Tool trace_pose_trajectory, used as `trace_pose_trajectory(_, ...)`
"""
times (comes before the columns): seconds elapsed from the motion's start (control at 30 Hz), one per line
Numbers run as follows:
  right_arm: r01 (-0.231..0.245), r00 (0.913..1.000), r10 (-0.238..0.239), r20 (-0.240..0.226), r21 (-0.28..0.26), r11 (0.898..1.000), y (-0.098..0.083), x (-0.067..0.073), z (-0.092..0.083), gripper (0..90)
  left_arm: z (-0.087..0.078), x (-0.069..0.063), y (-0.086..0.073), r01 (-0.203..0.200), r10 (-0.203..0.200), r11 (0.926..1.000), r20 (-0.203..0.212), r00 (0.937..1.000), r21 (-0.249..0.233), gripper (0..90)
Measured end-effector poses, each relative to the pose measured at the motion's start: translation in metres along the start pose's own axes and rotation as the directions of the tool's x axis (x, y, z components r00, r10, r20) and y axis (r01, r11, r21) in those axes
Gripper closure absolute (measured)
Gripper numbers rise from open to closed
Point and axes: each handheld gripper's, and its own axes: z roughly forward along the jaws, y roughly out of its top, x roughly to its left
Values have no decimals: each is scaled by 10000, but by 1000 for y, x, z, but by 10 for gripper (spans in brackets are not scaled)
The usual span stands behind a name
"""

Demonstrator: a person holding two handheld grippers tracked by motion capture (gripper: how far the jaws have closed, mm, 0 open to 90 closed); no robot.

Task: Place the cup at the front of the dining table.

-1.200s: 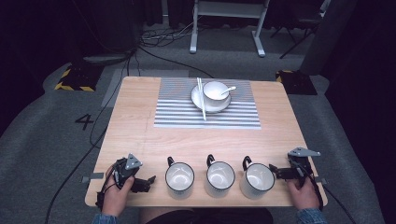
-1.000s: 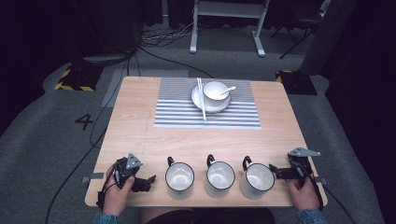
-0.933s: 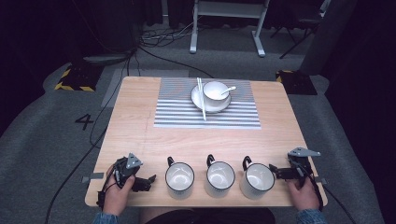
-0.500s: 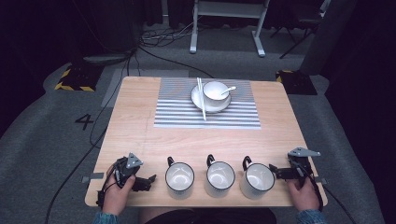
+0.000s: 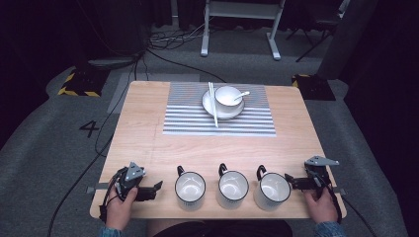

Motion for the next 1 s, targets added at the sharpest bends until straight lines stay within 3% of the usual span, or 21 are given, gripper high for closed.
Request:
trace_pose_trajectory(0.03,0,10000,0,0,0,10000,0,0,0,3,0,0,0,0,0,10000,0,10000,0,110)
trace_pose_trajectory(0.07,-6,10000,6,-2,1,10000,0,0,0,4,-7,-2,1,-79,81,9994,48,10000,-334,190)
trace_pose_trajectory(0.1,-18,10000,18,-4,6,10000,0,0,0,4,-9,-3,1,-99,101,9987,31,9999,-508,210)
trace_pose_trajectory(0.17,-17,10000,17,-3,7,10000,0,0,0,4,-10,-5,1,-89,94,9980,67,9999,-623,107)
trace_pose_trajectory(0.23,-15,10000,15,-3,5,10000,0,0,0,3,-15,-10,3,-177,196,9936,155,9997,-1114,188)
trace_pose_trajectory(0.3,-4,10000,4,0,3,10000,0,0,0,4,-18,-14,4,-267,293,9893,159,9994,-1433,133)
trace_pose_trajectory(0.37,-6,10000,6,-2,3,10000,0,0,0,4,-22,-18,6,-301,341,9853,207,9992,-1683,174)
trace_pose_trajectory(0.43,-17,10000,17,-4,6,10000,0,0,0,4,-27,-21,8,-351,394,9812,190,9990,-1897,140)
trace_pose_trajectory(0.5,-19,10000,19,-3,9,10000,0,0,0,4,-32,-25,9,-290,331,9773,164,9993,-2099,160)
trace_pose_trajectory(0.63,-3,10000,3,-1,1,10000,0,0,0,4,-45,-33,10,-259,330,9634,221,9992,-2668,155)
trace_pose_trajectory(0.8,-6,10000,6,0,2,10000,0,0,0,4,-53,-40,8,-199,326,9577,395,9987,-2869,154)
trace_pose_trajectory(1.0,-25,10000,25,-3,8,10000,0,0,0,4,-56,-45,7,-242,363,9622,398,9985,-2712,154)
